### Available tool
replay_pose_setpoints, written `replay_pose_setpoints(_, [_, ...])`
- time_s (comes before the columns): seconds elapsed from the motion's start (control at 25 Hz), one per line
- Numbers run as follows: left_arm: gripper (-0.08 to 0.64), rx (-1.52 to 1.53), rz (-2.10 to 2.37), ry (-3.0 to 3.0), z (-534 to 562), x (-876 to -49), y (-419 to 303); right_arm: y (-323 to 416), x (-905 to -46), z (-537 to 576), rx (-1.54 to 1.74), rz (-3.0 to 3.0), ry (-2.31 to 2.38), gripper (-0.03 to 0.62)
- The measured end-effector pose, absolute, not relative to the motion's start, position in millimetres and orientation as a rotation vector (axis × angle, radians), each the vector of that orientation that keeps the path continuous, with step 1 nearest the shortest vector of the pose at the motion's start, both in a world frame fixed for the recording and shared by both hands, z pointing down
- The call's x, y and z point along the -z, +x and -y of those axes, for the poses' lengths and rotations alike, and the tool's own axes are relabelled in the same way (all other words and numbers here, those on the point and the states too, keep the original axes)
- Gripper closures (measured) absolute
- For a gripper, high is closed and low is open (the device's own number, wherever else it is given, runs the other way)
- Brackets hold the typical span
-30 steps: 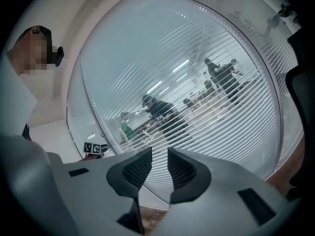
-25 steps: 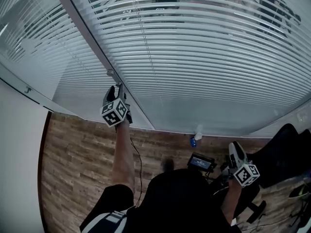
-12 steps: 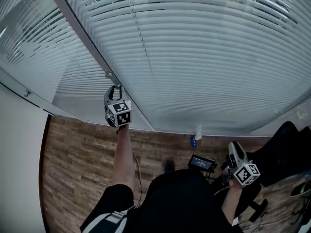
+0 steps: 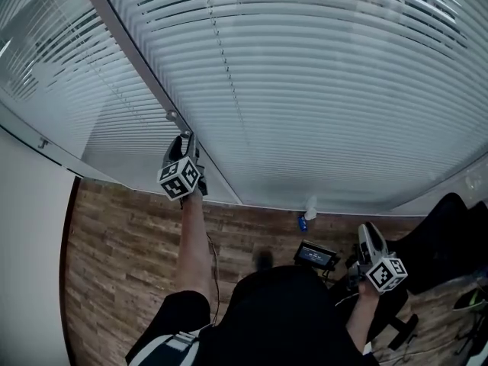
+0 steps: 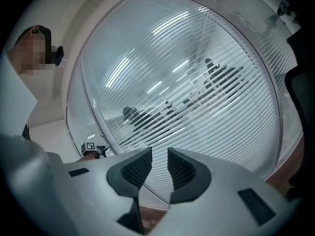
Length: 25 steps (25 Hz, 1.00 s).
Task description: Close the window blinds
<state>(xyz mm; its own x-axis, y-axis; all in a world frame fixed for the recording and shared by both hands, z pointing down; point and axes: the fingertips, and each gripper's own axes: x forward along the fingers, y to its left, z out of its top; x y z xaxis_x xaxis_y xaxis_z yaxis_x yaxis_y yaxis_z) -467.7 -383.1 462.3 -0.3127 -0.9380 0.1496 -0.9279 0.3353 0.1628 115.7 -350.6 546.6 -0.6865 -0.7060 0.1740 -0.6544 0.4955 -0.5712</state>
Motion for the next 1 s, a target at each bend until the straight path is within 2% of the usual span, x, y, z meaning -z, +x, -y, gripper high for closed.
replay_pose_setpoints(0.12, [0.359,0.181,2.348,1.677,383.5,-459.3,-471.6,118.8,-547.4,350.5,0.956,-2.639,-1.216,0.491])
replay_pose_setpoints(0.2, [0.419,0.157,2.363,1.657,383.7,-459.3,-474.6,119.4,-548.0,350.3,0.959,-2.633,-1.221,0.491])
replay_pose_setpoints(0.28, [0.421,0.074,2.394,1.654,383.3,-460.0,-476.0,118.8,-548.8,350.3,0.961,-2.631,-1.222,0.491])
replay_pose_setpoints(0.56, [0.422,-0.701,2.605,1.629,387.0,-464.6,-472.1,118.8,-551.0,351.7,0.962,-2.638,-1.214,0.491])
replay_pose_setpoints(0.64, [0.422,-0.800,2.626,1.622,388.2,-464.1,-471.3,118.2,-551.2,352.1,0.964,-2.640,-1.213,0.491])
replay_pose_setpoints(0.84, [0.422,-0.628,2.608,1.663,388.2,-464.5,-471.8,116.2,-552.2,352.4,0.967,-2.645,-1.203,0.491])
replay_pose_setpoints(1.0, [0.400,-0.149,2.459,1.719,384.5,-465.1,-467.2,117.8,-552.2,351.7,0.962,-2.645,-1.206,0.491])
